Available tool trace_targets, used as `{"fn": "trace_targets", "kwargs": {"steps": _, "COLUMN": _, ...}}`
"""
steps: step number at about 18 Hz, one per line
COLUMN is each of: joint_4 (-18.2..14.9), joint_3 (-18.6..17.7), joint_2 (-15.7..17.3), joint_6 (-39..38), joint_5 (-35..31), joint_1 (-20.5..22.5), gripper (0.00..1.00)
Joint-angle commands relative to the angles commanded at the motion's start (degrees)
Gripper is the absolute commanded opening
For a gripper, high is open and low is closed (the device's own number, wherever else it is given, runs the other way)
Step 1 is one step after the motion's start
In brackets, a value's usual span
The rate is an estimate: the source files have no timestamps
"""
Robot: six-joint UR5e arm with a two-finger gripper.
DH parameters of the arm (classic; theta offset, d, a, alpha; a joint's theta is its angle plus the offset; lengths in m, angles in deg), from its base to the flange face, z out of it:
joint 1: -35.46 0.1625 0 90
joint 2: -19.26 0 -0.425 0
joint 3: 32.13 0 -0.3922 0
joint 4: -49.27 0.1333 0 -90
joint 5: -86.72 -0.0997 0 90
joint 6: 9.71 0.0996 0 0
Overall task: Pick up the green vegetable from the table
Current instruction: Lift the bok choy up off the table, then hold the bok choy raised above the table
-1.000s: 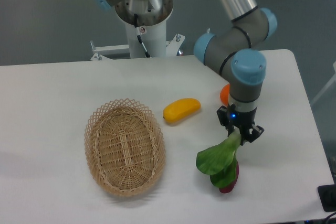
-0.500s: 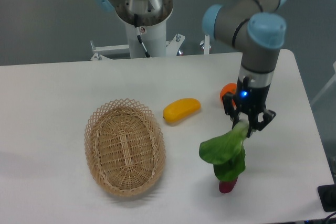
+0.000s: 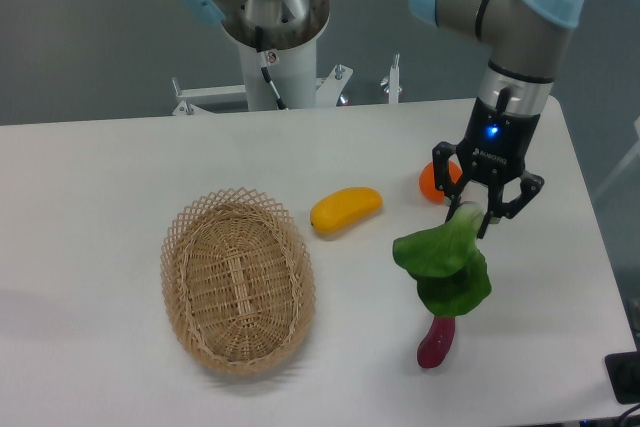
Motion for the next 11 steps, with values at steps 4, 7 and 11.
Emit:
{"fn": "trace_targets", "kwargs": {"steps": 4, "joint_4": 0.0, "joint_3": 0.0, "joint_2": 0.0, "joint_6": 0.0, "joint_5": 0.0, "joint_1": -0.1, "gripper": 0.48}}
{"fn": "trace_targets", "kwargs": {"steps": 7, "joint_4": 0.0, "joint_3": -0.2, "joint_2": 0.0, "joint_6": 0.0, "joint_5": 0.0, "joint_1": -0.1, "gripper": 0.48}}
{"fn": "trace_targets", "kwargs": {"steps": 11, "joint_4": 0.1, "joint_3": -0.1, "joint_2": 0.1, "joint_6": -0.1, "joint_5": 0.0, "joint_1": -0.4, "gripper": 0.48}}
